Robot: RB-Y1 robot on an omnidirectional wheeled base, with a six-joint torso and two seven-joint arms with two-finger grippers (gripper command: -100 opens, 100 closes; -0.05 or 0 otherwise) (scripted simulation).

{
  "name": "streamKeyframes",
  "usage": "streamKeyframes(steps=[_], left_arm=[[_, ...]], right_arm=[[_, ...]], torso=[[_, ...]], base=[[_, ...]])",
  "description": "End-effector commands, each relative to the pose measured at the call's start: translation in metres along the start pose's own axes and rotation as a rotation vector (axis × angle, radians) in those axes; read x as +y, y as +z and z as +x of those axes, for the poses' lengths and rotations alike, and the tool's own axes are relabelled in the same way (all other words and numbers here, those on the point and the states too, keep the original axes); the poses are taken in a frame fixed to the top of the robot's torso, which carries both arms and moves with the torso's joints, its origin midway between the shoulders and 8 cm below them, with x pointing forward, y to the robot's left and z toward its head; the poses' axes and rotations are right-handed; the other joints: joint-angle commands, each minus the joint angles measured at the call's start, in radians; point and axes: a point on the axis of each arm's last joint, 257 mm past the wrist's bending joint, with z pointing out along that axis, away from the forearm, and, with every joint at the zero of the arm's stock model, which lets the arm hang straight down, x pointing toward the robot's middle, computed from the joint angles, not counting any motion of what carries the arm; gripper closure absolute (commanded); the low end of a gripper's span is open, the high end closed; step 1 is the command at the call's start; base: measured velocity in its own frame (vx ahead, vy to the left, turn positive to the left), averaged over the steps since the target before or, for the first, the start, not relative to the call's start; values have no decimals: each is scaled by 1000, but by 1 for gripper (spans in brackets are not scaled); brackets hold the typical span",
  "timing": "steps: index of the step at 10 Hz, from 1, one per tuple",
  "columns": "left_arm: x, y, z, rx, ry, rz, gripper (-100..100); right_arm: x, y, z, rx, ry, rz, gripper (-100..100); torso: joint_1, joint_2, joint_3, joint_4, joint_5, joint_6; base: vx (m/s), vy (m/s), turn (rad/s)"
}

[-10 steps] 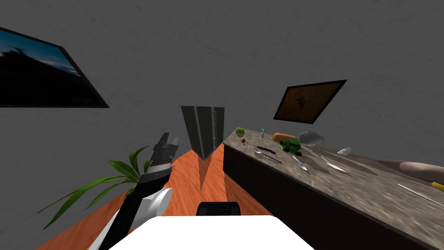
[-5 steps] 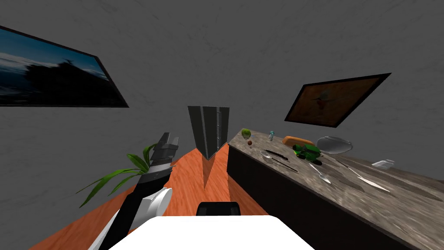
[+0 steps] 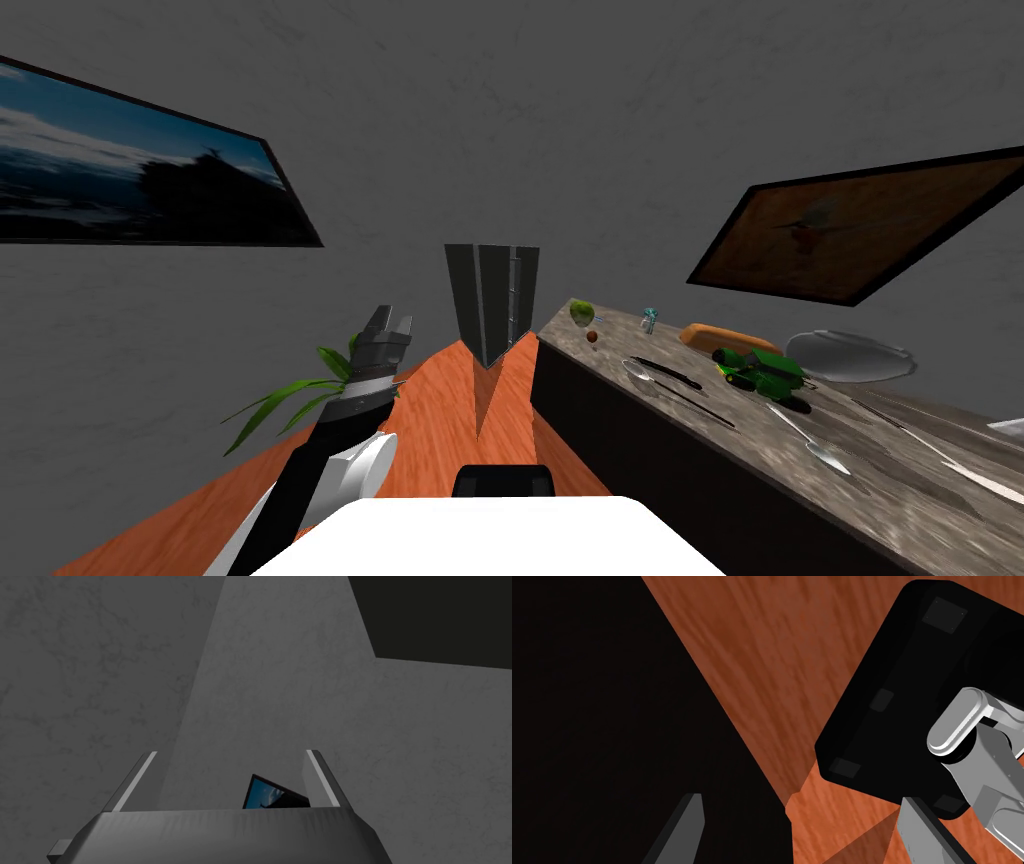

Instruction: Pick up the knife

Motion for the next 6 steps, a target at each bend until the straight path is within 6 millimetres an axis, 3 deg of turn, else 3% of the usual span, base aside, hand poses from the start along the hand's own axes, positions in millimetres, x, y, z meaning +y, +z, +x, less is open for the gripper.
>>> streamKeyframes(steps=[1,2,3,4,5,6], left_arm=[[0,0,0,0,0,0,0],[0,0,0,0,0,0,0],[0,0,0,0,0,0,0],[0,0,0,0,0,0,0],[0,0,0,0,0,0,0],[0,0,0,0,0,0,0]], right_arm=[[-24,-16,14,63,-38,17,-100],[-25,-18,15,67,-39,20,-100],[-45,-31,19,110,-73,33,-100],[-50,-35,23,121,-72,41,-100],[-71,-50,27,164,-96,61,-100],[-74,-52,26,167,-101,64,-100]], torso=[[0,0,0,0,0,0],[0,-1,-1,0,0,-2],[0,-2,-1,0,0,-1],[0,-4,-2,-1,0,-2],[-1,-4,-2,-1,0,0],[-1,-5,-3,-1,0,-2]], base=[[46,22,185],[55,20,134],[85,20,228],[98,-4,117],[102,-5,202],[90,-9,113]])
